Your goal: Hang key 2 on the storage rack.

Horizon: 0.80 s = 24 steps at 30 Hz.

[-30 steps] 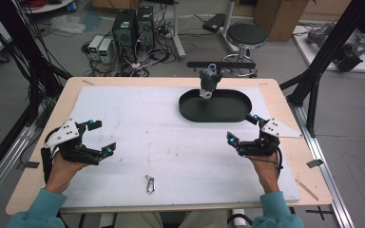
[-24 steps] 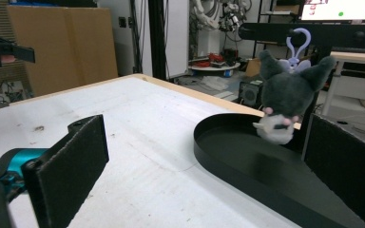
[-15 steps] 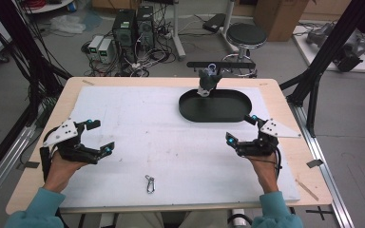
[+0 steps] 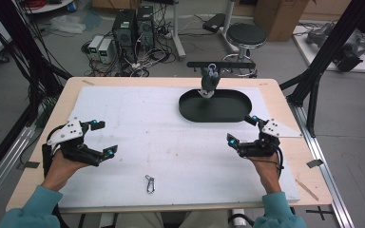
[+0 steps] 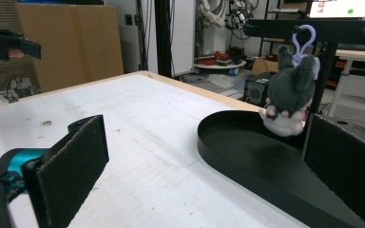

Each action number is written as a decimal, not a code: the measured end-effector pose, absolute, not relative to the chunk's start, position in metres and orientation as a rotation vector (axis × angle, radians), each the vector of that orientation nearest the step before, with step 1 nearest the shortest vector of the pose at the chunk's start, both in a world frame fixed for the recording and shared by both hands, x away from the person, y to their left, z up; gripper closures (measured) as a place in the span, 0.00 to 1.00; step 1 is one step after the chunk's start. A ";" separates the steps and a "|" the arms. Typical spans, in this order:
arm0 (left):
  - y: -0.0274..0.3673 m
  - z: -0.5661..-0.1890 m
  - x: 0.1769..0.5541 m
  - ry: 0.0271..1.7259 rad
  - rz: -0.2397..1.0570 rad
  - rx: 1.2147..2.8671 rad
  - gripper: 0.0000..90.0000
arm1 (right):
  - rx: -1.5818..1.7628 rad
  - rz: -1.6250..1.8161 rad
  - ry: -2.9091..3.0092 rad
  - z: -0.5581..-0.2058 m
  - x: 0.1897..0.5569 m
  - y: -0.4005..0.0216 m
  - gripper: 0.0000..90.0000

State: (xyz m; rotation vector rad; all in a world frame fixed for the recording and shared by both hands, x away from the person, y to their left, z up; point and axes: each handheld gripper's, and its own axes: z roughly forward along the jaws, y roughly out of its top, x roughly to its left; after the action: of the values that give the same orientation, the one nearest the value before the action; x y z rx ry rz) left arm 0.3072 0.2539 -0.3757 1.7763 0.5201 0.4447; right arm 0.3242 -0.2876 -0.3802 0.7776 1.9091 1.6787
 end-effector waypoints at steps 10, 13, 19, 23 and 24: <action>0.232 -0.374 0.310 0.390 0.330 1.980 0.02 | 0.757 1.691 1.922 -0.379 0.323 -0.290 0.01; 0.224 -0.377 0.308 0.352 0.313 2.016 0.02 | 0.753 1.692 1.921 -0.379 0.323 -0.290 0.01; 0.207 -0.382 0.306 0.287 0.262 2.090 0.02 | 0.743 1.690 1.927 -0.379 0.323 -0.288 0.01; 0.196 -0.387 0.306 0.251 0.227 2.145 0.02 | 0.739 1.690 1.924 -0.379 0.323 -0.288 0.01; 0.194 -0.388 0.307 0.242 0.220 2.157 0.02 | 0.736 1.690 1.922 -0.378 0.323 -0.289 0.01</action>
State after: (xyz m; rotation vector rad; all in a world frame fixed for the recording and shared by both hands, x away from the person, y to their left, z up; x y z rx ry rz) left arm 0.3066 0.1936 -0.3876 2.1568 0.2422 0.2201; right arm 0.3231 -0.2887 -0.3783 0.7355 1.9217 1.6902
